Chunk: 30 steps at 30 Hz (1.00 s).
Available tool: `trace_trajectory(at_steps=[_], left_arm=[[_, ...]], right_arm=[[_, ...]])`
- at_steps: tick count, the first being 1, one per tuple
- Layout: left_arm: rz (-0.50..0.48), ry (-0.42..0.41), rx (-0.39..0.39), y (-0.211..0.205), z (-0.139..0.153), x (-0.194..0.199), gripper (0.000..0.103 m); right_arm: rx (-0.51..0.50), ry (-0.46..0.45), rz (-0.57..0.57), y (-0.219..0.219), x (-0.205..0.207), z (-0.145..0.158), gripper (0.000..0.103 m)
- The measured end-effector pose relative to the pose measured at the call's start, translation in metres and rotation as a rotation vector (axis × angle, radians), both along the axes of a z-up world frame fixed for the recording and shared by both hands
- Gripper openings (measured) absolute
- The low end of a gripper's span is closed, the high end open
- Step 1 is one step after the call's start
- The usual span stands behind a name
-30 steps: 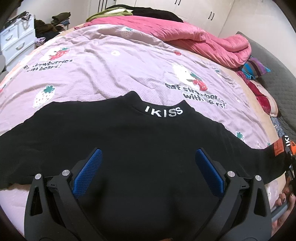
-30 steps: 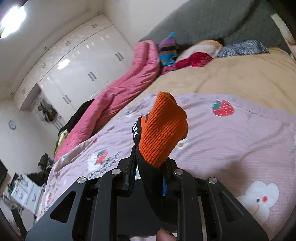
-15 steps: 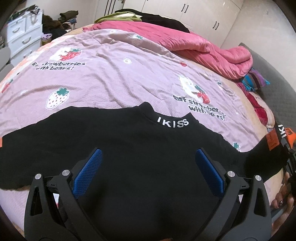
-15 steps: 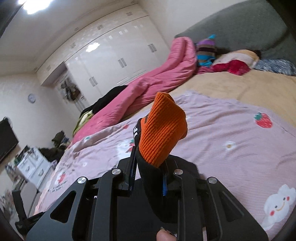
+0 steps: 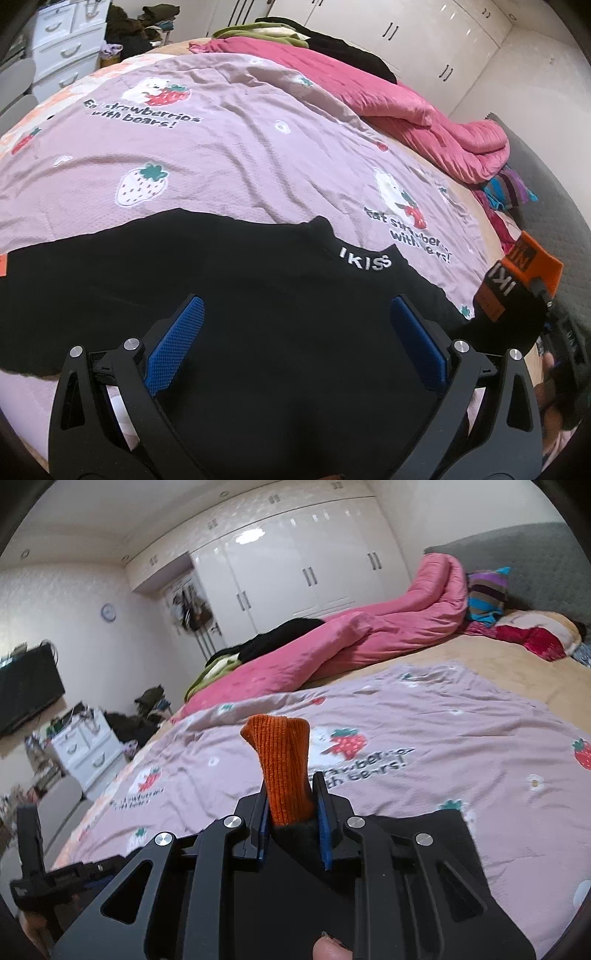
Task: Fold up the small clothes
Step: 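Lift the sleeve by its cuff with the right tool toward the left tool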
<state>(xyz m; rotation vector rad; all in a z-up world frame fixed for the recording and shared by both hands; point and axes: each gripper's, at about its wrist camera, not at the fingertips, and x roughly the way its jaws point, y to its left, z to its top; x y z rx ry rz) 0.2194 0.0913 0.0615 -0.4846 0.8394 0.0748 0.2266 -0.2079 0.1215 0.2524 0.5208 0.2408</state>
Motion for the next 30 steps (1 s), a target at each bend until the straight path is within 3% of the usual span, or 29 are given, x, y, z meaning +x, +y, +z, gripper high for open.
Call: trace_trajectory(at_steps=[15,21,26,30], left_arm=[[0.016,0.034,-0.092,0.046,-0.012,-0.008,0.095],[-0.002,0.080,-0.067,0.052,-0.004,0.000,0.095],[-0.001,0.070,-0.117,0.058,-0.005,0.008,0.095],[-0.035,0.072,-0.180,0.057,-0.023,0.010,0.095]], right_arm=[[-0.097,0.115,0.141,0.090,0.003,-0.049,0.019],[-0.124,0.134,0.189,0.116,-0.003,-0.057,0.019],[-0.135,0.167,0.213,0.137,-0.003,-0.066,0.021],[-0.138,0.190,0.229,0.149,-0.003,-0.072,0.023]])
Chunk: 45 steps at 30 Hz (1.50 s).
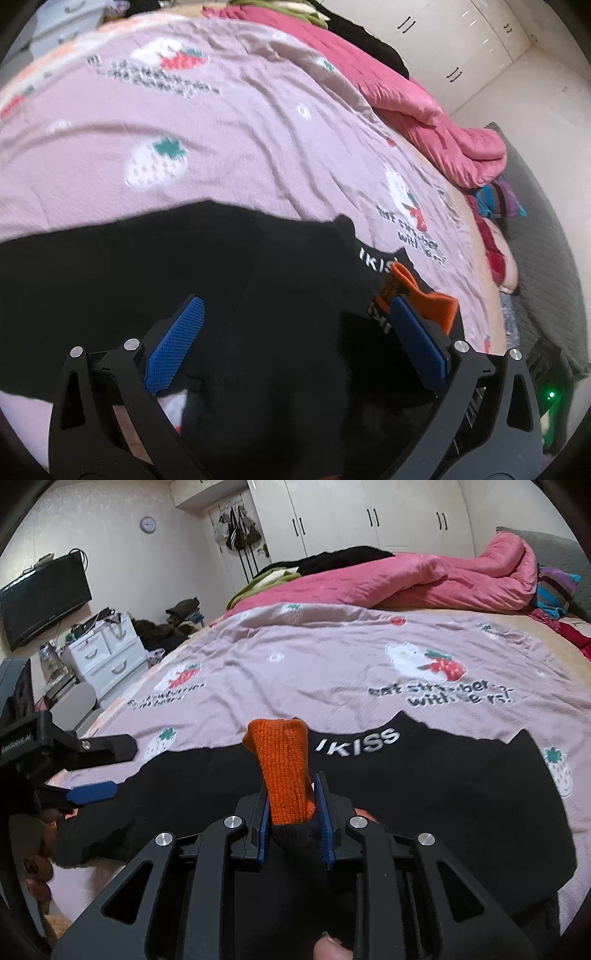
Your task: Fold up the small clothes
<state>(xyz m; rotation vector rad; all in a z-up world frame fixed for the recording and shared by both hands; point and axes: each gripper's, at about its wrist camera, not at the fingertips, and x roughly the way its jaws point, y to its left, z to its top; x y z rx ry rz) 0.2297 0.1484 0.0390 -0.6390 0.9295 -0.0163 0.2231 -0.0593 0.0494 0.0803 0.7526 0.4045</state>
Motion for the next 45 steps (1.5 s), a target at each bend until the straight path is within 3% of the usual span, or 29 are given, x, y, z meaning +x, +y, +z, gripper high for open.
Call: trace_trajectory(at_steps=[4,7,8,11,15,17,20,29,37,40,41,45], left_arm=[[-0.016,0.004,-0.047,0.002,-0.021,-0.003,0.095],[-0.008,0.011,-0.080,0.007,-0.033,-0.003,0.095],[-0.009,0.008,-0.085,0.008,-0.035,-0.003,0.095],[-0.031,0.005,-0.069,0.006,-0.038,-0.002,0.095],[-0.067,0.010,-0.028,-0.002,-0.041,-0.002,0.085],[-0.081,0.008,0.002,-0.008,-0.042,-0.005,0.080],[-0.117,-0.001,-0.040,-0.016,-0.043,-0.006,0.055],[-0.212,-0.007,-0.039,-0.058,-0.047,0.001,0.054],[-0.186,0.026,0.019,-0.079,-0.065,0.019,0.054],[-0.166,0.003,0.051,-0.085,-0.065,0.022,0.033],[-0.164,-0.002,0.053,-0.085,-0.066,0.022,0.020],[-0.170,-0.020,0.053,-0.084,-0.062,0.021,0.012]], right_arm=[[0.047,0.033,0.031,0.001,-0.002,-0.001,0.034],[0.073,0.044,0.065,-0.002,-0.010,0.001,0.053],[0.082,0.047,0.074,-0.005,-0.013,0.001,0.054],[0.103,0.052,0.079,-0.016,-0.022,0.004,0.059],[0.115,0.051,0.040,-0.045,-0.036,0.008,0.070],[0.102,0.057,0.017,-0.059,-0.039,0.008,0.070],[0.078,0.050,-0.007,-0.078,-0.043,0.010,0.071],[0.082,0.022,-0.085,-0.119,-0.034,0.010,0.074],[0.133,0.025,-0.132,-0.143,-0.023,0.006,0.074],[0.146,0.019,-0.165,-0.156,-0.022,0.007,0.074],[0.150,0.018,-0.174,-0.159,-0.022,0.007,0.074],[0.173,0.037,-0.225,-0.180,-0.021,0.005,0.074]])
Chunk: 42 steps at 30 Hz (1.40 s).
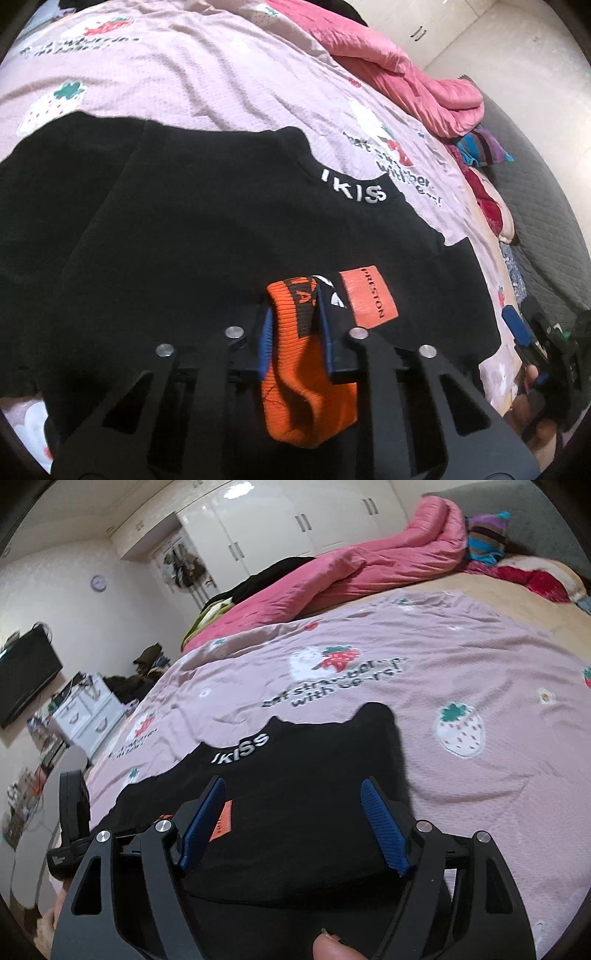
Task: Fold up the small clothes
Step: 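Lay the cuff across the sweater body and open the left tool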
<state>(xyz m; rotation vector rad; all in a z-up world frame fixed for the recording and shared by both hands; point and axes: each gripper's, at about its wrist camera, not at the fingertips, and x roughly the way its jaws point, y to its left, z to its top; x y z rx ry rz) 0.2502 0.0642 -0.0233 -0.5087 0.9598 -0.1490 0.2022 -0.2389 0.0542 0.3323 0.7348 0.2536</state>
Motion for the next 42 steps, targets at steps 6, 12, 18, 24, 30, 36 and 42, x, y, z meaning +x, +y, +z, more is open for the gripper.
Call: trace_trajectory(at_steps=[6,12,18,24,30,36,42], left_arm=[[-0.020,-0.092,0.020,-0.004,0.029,-0.009,0.007],[-0.011,-0.195,0.004,0.003,0.067,-0.023,0.006],[0.047,-0.225,-0.034,0.026,0.081,-0.033,0.006],[0.046,-0.171,-0.019,0.034,0.066,-0.032,0.006],[0.039,-0.144,0.017,0.032,0.055,-0.032,0.008],[0.061,-0.145,0.048,0.041,0.055,-0.034,0.010],[0.064,-0.131,0.090,0.043,0.056,-0.040,0.013]], right_arm=[[-0.013,0.007,-0.066,-0.018,0.002,0.000,0.074],[-0.022,0.005,-0.091,-0.026,0.001,0.000,0.074],[-0.025,0.025,-0.103,-0.030,0.001,-0.004,0.074],[-0.076,0.024,-0.093,-0.023,0.000,-0.007,0.074],[-0.124,0.012,-0.077,-0.014,-0.001,-0.008,0.074],[-0.154,-0.002,-0.062,-0.008,-0.003,-0.008,0.074],[-0.175,0.022,-0.057,-0.006,0.001,-0.014,0.074]])
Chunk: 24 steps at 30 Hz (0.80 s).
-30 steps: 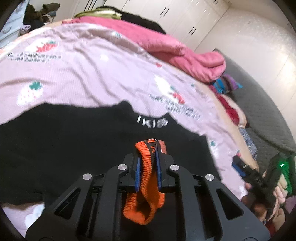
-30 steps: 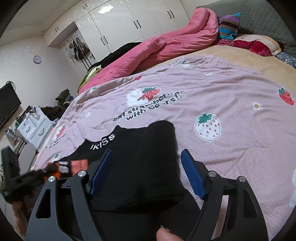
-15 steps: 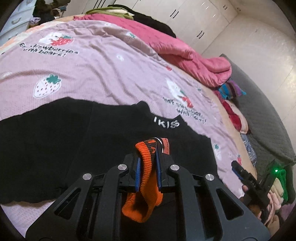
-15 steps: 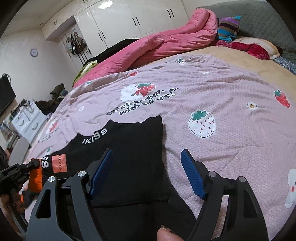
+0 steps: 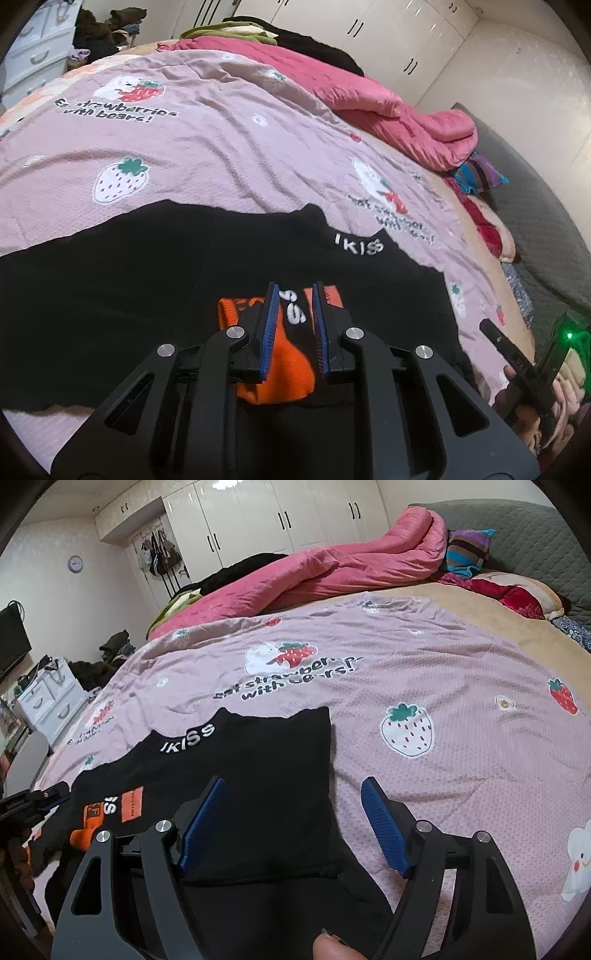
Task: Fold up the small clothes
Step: 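Lay the cuff across the sweater body and open the left tool, then move the left tool across the sweater to the other orange cuff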
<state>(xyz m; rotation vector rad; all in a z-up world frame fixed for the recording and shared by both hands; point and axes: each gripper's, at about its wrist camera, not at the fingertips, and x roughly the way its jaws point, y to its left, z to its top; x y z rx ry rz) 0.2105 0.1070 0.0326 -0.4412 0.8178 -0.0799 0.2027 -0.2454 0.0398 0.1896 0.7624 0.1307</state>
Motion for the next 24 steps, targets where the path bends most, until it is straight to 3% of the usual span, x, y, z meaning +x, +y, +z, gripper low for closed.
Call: trace_trajectory(at_steps=[5,12,15,17,22,24], left_arm=[[-0.042,0.073,0.058,-0.015,-0.017,0.000,0.018],[-0.091,0.158,0.164,-0.037,-0.045,-0.002,0.031],[-0.097,0.160,0.193,-0.042,-0.046,-0.003,0.036],[-0.101,0.160,0.202,-0.044,-0.047,-0.004,0.038],[-0.101,0.158,0.185,-0.042,-0.043,-0.005,0.045],[-0.099,0.150,0.189,-0.043,-0.038,-0.007,0.054]], right_arm=[[-0.077,0.048,0.027,0.010,0.004,-0.011,0.078],[-0.286,0.166,-0.016,0.012,0.014,-0.043,0.078],[-0.238,0.218,-0.076,-0.008,0.018,-0.053,0.088],[-0.189,0.232,-0.091,-0.017,0.019,-0.055,0.088],[-0.203,0.179,-0.073,-0.011,0.014,-0.047,0.089],[-0.173,0.137,-0.048,-0.007,0.010,-0.039,0.090]])
